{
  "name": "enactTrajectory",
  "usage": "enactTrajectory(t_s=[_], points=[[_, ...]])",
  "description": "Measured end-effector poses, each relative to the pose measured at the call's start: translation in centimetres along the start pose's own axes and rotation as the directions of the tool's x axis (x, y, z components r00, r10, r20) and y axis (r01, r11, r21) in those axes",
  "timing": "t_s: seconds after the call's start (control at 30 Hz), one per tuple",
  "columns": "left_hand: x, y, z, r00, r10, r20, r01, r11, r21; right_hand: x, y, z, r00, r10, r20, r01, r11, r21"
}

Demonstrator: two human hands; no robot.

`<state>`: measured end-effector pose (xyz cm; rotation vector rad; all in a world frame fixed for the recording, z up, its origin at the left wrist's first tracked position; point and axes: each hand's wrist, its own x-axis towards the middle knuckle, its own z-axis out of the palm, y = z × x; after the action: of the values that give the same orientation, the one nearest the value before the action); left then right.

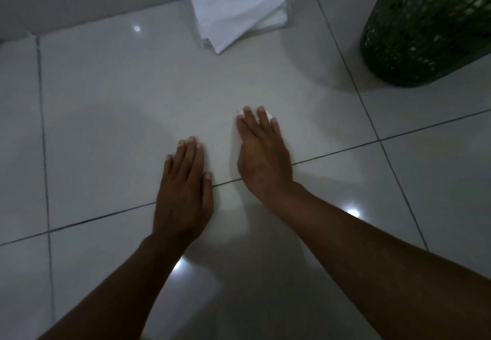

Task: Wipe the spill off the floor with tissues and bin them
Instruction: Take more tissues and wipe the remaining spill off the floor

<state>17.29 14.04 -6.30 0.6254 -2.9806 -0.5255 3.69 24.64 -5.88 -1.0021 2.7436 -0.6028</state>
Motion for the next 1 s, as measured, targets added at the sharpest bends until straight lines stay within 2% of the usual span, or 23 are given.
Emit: enactTrajectory(t_s=[0.07, 0.17, 0.23, 0.3, 0.37, 0.43, 0.5, 0.6, 0.67, 0.73, 0.8, 0.87, 0.9, 1.0], points=[[-0.5, 0.1, 0.2, 1.0, -0.013, 0.0, 0.013, 1.0, 0.007, -1.3, -1.5, 0.9, 0.993, -0.112, 0.039, 0.112, 0.994, 0.004], [-0.8, 0.5, 0.4, 1.0, -0.027, 0.002, 0.027, 1.0, 0.012, -5.9, -1.0, 0.8, 0.93, -0.352, 0.109, 0.353, 0.936, 0.014], [-0.7, 0.5, 0.2, 0.999, -0.032, -0.003, 0.032, 0.999, 0.01, -8.0, 1.0, 0.0, 0.909, -0.405, 0.093, 0.407, 0.913, -0.004], [-0.8, 0.7, 0.3, 1.0, -0.019, 0.008, 0.019, 1.0, 0.009, -8.4, 3.0, -0.8, 0.948, -0.318, 0.023, 0.319, 0.947, -0.043], [-0.8, 1.4, 0.6, 1.0, 0.012, 0.024, -0.012, 1.0, 0.007, -7.3, 3.7, -1.3, 0.99, -0.102, -0.101, 0.101, 0.995, -0.021], [-0.8, 2.3, 0.9, 0.999, 0.022, 0.029, -0.021, 1.0, -0.007, -6.4, 2.7, -1.2, 0.988, 0.031, -0.149, -0.031, 1.0, -0.002], [-1.0, 3.2, 1.2, 0.999, 0.023, 0.032, -0.023, 1.0, -0.021, -7.6, 1.9, -0.9, 0.99, -0.013, -0.139, 0.015, 1.0, 0.014], [-1.3, 4.2, 1.5, 0.998, 0.053, 0.04, -0.052, 0.998, -0.023, -11.1, 3.4, -1.2, 0.972, -0.227, -0.062, 0.227, 0.974, -0.006], [-1.2, 4.6, 1.8, 0.996, 0.071, 0.046, -0.07, 0.997, -0.025, -12.5, 5.4, -1.9, 0.963, -0.266, -0.034, 0.264, 0.963, -0.054], [-0.8, 5.0, 2.0, 0.996, 0.074, 0.044, -0.073, 0.997, -0.021, -12.2, 6.9, -2.5, 0.987, -0.12, -0.105, 0.115, 0.992, -0.056], [-0.3, 5.3, 2.1, 0.995, 0.091, 0.045, -0.09, 0.996, -0.015, -10.1, 6.9, -2.9, 0.973, 0.127, -0.194, -0.131, 0.991, -0.007], [0.1, 5.7, 2.3, 0.992, 0.117, 0.048, -0.116, 0.993, -0.019, -8.0, 6.1, -2.7, 0.953, 0.236, -0.192, -0.233, 0.972, 0.035], [0.2, 6.0, 2.4, 0.991, 0.125, 0.05, -0.124, 0.992, -0.024, -7.8, 5.6, -2.5, 0.962, 0.205, -0.179, -0.203, 0.979, 0.034], [0.4, 7.2, 2.7, 0.989, 0.138, 0.053, -0.135, 0.99, -0.042, -10.7, 6.3, -2.5, 0.994, -0.063, -0.088, 0.059, 0.997, -0.049]])
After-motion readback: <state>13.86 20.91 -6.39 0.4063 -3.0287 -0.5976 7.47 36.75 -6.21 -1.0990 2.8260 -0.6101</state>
